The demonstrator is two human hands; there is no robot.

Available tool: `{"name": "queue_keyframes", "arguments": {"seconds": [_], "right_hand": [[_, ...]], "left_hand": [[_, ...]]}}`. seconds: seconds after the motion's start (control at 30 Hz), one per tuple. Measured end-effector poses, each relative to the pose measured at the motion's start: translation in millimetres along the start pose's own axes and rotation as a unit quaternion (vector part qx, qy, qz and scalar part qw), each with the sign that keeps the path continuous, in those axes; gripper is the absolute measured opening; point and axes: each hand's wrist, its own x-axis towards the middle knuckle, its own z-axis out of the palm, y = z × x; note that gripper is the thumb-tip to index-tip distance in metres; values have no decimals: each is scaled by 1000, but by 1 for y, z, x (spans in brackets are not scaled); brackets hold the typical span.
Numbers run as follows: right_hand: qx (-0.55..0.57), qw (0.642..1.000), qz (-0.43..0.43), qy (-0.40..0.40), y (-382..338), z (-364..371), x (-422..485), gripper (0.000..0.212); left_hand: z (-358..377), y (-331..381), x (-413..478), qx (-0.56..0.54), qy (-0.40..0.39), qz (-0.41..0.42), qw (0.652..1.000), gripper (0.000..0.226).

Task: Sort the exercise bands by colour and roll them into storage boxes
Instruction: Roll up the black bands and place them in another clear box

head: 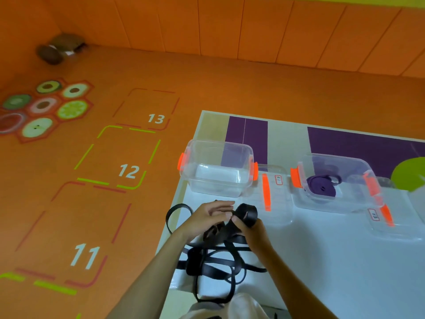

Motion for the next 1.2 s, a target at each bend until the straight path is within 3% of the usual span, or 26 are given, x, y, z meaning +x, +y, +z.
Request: {"name": "queue_keyframes", "arguments": {"seconds": [0.1,0.23,0.3,0.4,0.47,0.57,0.67,0.77,0.87,0.93,1.03,1.2], "right_hand": [[39,999,6,32,1,-10,1,17],[92,995,-2,42,-14,-23,0,6],[99,995,-8,32,-24,-26,-1,5],[169,985,-18,37,-42,-32,-1,12],[202,977,-37,59,-58,-41,-3,18],[228,967,-87,74,-87,-58,-10,8],[214,965,-128,86,-107,-72,-15,9],[195,964,-151,103,-120,-81,-19,14],[189,962,-162,113,-129,-86,-24,5],[197,961,-160,110,-132,-86,-26,4],[195,964,-152,93,-132,-79,-27,5],[178,973,-133,65,-124,-59,-29,5]], "left_hand": [[-19,-36,-11,127,49,-17,990,43],[-21,-72,-32,221,-35,-102,969,52],[-14,-76,-33,260,15,-79,962,47],[-16,-72,-33,354,134,-55,924,31],[-26,-74,-37,365,189,-39,911,13],[-43,-77,-43,329,256,-23,909,24],[-52,-71,-47,285,251,-23,925,14],[-49,-75,-50,324,223,-102,914,6],[-35,-96,-58,356,162,-249,886,29],[-22,-115,-63,366,103,-301,874,46],[-6,-134,-66,438,49,-291,849,87],[27,-127,-63,440,44,-268,856,135]]}}
